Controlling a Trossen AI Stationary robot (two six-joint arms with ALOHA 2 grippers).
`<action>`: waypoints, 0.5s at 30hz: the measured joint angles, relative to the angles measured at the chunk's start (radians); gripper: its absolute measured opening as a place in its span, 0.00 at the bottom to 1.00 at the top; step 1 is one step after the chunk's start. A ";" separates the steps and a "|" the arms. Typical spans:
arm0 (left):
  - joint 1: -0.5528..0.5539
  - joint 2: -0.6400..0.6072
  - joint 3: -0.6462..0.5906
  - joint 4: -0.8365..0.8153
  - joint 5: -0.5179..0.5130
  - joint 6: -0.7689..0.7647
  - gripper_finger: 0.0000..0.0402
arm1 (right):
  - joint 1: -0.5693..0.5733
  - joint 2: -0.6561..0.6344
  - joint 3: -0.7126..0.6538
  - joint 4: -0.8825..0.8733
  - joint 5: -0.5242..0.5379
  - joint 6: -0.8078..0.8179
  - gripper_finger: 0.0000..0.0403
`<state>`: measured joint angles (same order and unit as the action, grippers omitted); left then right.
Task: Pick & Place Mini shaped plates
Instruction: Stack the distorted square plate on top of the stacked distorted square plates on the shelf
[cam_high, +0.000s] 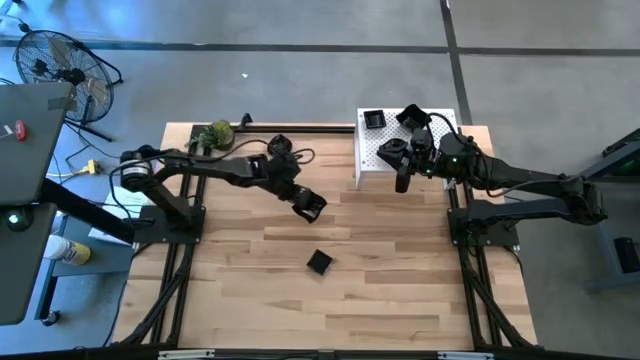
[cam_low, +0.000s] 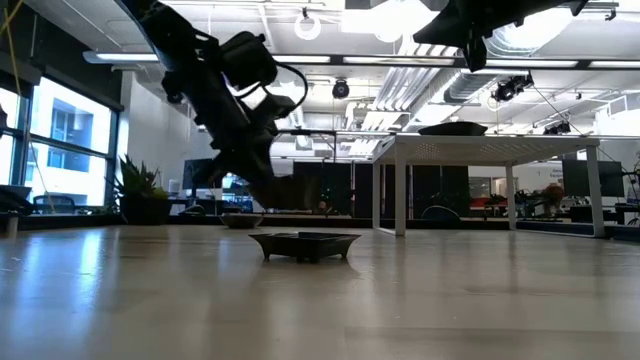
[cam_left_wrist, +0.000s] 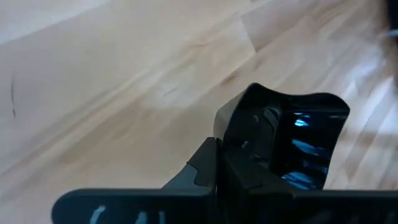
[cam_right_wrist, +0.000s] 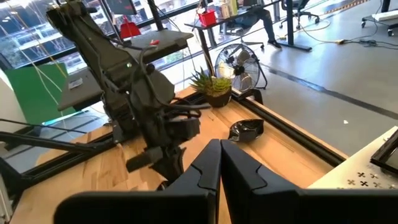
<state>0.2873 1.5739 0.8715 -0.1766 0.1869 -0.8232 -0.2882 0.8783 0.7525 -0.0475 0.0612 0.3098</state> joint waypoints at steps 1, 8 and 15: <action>-0.005 0.008 0.000 0.009 -0.017 -0.011 0.00 | 0.000 0.000 0.000 0.000 0.000 0.000 0.01; -0.007 0.034 0.000 0.030 -0.040 -0.055 0.05 | 0.001 0.000 0.000 0.000 -0.008 0.024 0.00; -0.008 0.034 0.000 0.027 -0.017 -0.045 0.15 | 0.001 0.000 0.000 0.000 -0.008 0.026 0.01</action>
<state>0.2794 1.6081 0.8711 -0.1493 0.1703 -0.8680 -0.2871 0.8783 0.7525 -0.0479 0.0532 0.3359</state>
